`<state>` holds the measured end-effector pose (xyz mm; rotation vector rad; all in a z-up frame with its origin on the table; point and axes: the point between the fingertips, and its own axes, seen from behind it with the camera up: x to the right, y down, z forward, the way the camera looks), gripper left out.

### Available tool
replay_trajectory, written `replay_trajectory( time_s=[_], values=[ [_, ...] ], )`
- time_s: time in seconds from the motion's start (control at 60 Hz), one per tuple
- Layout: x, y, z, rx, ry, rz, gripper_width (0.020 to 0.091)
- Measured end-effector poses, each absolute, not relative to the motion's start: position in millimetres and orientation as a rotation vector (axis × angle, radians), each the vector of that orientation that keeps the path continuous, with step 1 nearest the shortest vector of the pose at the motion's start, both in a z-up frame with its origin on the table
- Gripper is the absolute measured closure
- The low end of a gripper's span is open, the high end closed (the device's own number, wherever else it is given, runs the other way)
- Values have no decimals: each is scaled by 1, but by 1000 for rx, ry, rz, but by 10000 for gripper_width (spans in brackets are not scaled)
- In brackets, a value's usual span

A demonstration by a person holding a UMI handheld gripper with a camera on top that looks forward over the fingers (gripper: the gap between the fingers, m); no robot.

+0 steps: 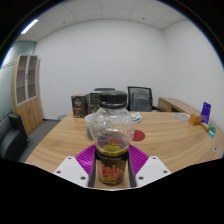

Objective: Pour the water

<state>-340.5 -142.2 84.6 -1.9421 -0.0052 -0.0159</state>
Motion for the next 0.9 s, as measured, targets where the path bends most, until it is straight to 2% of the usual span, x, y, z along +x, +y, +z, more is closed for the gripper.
replay_trajectory(
  time_s=[0.067, 0.2, 0.417, 0.633, 0.783, 0.9],
  values=[
    [-341, -140, 84, -1938, -6, -24, 705],
    [-332, -134, 96, -1959, -8, -81, 706],
    [-287, -101, 162, -1911, -141, -440, 706],
    [-250, -32, 223, -1757, -557, -1026, 707],
    [-259, 20, 228, -1555, -939, -1393, 706],
    [-268, 51, 212, -1367, -1233, -1635, 710]
  ],
)
